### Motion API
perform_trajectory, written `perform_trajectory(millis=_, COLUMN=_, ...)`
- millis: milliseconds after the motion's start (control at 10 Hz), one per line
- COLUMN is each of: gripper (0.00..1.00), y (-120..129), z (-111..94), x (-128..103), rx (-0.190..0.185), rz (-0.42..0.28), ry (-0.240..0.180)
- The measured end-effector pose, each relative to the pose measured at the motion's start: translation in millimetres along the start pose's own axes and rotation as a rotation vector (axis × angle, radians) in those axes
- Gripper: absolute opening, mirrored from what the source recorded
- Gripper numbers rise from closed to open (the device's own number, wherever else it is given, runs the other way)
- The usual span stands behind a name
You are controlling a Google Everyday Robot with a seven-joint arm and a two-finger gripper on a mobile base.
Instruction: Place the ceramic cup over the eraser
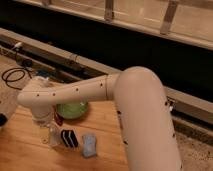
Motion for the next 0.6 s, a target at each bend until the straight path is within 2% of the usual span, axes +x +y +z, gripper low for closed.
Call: perform_trajectory(millis=600, gripper=0.76, y=-9.4, z=14.6, x=-1.3, rx=-0.024, rz=0.013, ry=-0.04)
